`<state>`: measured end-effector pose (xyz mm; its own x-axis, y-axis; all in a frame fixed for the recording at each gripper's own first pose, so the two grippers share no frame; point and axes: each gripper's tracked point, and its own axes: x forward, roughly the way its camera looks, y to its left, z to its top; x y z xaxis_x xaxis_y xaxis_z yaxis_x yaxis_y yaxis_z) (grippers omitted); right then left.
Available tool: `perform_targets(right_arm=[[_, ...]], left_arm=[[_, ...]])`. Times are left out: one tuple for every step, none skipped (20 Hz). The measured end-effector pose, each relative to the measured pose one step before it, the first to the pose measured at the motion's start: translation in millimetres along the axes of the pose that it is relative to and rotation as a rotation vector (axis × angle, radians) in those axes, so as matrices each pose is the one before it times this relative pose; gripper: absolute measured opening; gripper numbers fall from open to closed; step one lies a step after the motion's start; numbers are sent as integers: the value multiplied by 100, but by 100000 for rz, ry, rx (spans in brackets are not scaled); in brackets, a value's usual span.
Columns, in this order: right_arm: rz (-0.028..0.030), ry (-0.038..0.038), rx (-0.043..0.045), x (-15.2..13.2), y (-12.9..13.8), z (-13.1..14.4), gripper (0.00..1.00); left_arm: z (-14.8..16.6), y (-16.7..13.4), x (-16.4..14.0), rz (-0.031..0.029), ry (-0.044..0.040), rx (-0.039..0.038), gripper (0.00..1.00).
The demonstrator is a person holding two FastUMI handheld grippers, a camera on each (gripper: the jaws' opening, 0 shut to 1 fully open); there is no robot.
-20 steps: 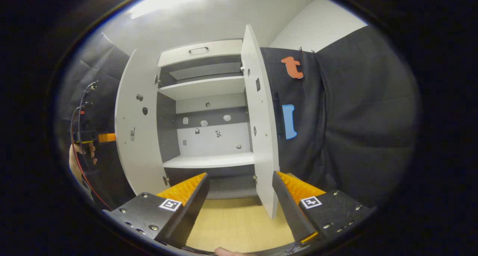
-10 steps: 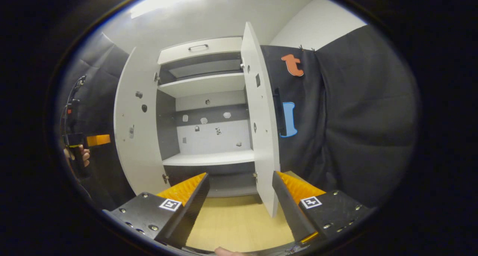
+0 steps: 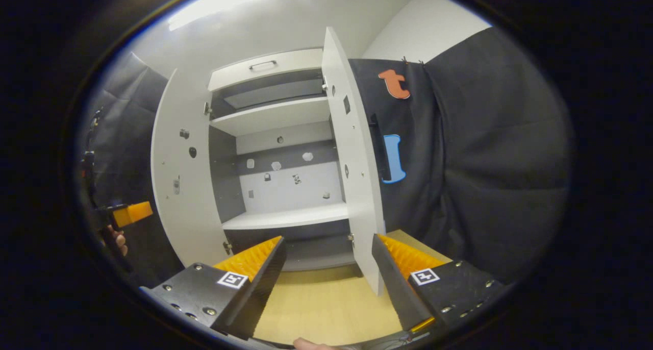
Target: Open the right door of the double-door shoe cabinet with the right hand, and open the left door with the left hand.
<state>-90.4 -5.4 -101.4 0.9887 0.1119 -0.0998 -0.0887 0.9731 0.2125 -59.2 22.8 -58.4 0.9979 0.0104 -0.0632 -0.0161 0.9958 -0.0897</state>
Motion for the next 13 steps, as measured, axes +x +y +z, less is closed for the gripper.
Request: perform_targets(right_arm=[[873,-202,-194,12,287,-60,100],[581,-296,-656,136,263,-48,100],[355,-326,-985,44,115,-101,100],[638,-172,-1331,41,316,-109,100],[1092,-302,-1316,90,382,-206,100],[499,-295,-204,210,451,-78,100],[327,-607,105,235,355,-59,100],[431,-588,-101,187,402,-69,100],[524,-445,-302,97,446,-66,100],[726,-156,-453,259,489,-75,100],[1321,-281,-447,223,369,-64,100],[1885,-841,14,174,599,284,100],[2248,-1746,336,-11,878,590,100]], left_arm=[[-143,-636,-400,-337,-634,145,90],[54,-529,-369,121,-1179,287,90],[75,-627,-369,-289,-1179,146,90],[-76,-577,-441,-652,-1102,569,90],[-7,-456,-306,-858,-1410,382,90],[-72,-412,-228,-444,-964,628,90],[-170,-241,-199,-140,-405,1151,89],[-301,-346,-173,-293,-394,879,89],[-331,-508,-151,-1350,-302,1186,90],[-416,-346,42,-1088,-92,1536,90],[-403,-37,233,70,574,831,90],[-340,-131,298,391,868,47,91],[-129,-190,432,-78,778,-514,91]])
